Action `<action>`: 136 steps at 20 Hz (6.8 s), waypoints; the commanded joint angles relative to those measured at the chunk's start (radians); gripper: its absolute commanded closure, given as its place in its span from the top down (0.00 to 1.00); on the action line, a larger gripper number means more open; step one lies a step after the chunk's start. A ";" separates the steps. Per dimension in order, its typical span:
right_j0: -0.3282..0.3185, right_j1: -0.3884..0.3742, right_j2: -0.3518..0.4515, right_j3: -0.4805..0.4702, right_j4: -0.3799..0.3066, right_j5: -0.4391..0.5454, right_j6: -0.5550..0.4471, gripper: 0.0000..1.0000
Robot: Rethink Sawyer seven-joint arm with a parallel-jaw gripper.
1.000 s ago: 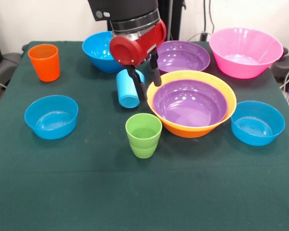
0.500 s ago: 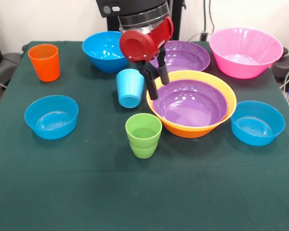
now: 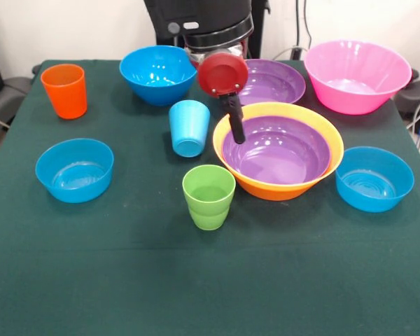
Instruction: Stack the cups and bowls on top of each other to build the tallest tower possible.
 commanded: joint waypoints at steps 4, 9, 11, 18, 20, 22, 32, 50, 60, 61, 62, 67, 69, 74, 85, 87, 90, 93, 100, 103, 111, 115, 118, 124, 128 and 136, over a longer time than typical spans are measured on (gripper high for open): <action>0.016 0.024 0.003 -0.043 0.012 0.022 -0.271 1.00; -0.025 -0.020 0.026 -0.045 0.037 -0.097 -0.178 1.00; -0.047 -0.055 0.030 -0.033 0.050 -0.124 -0.139 1.00; -0.127 -0.162 0.024 0.175 -0.016 -0.440 0.058 1.00; -0.135 -0.181 0.000 0.217 -0.026 -0.486 0.081 1.00; -0.128 -0.209 -0.042 0.244 -0.028 -0.498 0.092 1.00; 0.064 -0.257 -0.367 0.249 -0.074 -0.706 0.271 1.00; 0.099 -0.345 -0.510 0.315 -0.040 -0.786 0.268 1.00; 0.143 -0.285 -0.676 0.333 -0.133 -0.979 0.331 1.00; 0.155 -0.274 -0.705 0.333 -0.136 -1.008 0.331 1.00; 0.161 -0.254 -0.733 0.326 -0.136 -1.040 0.330 1.00; 0.216 -0.208 -0.856 0.327 -0.119 -1.157 0.315 1.00; 0.241 -0.196 -0.907 0.336 -0.105 -1.206 0.308 1.00; 0.294 -0.207 -0.990 0.385 -0.069 -1.284 0.307 1.00; 0.427 -0.195 -1.152 0.416 0.007 -1.367 0.319 1.00; 0.462 -0.163 -1.198 0.422 0.042 -1.425 0.315 1.00; 0.497 -0.128 -1.248 0.438 0.073 -1.498 0.309 1.00; 0.533 -0.072 -1.297 0.445 0.120 -1.578 0.304 1.00; 0.581 -0.005 -1.354 0.452 0.177 -1.665 0.319 1.00; 0.633 0.007 -1.372 0.467 0.229 -1.684 0.325 1.00; 0.768 -0.076 -1.381 0.472 0.322 -1.582 0.357 1.00; 0.823 -0.094 -1.385 0.469 0.376 -1.547 0.374 1.00; 0.851 -0.087 -1.391 0.460 0.408 -1.535 0.376 1.00; 0.817 -0.071 -1.396 0.430 0.374 -1.537 0.369 1.00; 0.796 -0.026 -1.402 0.422 0.363 -1.582 0.366 1.00; 0.776 0.021 -1.419 0.469 0.331 -1.707 0.373 1.00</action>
